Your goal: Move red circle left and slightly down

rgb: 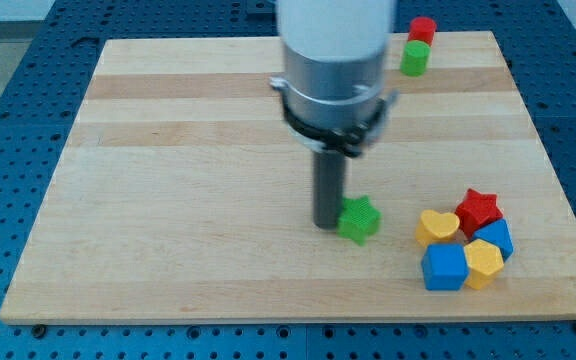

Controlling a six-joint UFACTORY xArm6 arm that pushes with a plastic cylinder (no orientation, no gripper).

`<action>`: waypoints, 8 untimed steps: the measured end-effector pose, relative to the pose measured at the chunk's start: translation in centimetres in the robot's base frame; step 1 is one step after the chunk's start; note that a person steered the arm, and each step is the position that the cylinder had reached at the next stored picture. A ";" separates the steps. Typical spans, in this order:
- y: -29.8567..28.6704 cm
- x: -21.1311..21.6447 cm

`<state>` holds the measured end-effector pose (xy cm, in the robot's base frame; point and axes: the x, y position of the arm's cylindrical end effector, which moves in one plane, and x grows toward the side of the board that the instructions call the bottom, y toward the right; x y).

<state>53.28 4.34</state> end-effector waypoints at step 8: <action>25.3 -22.7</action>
<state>30.61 29.60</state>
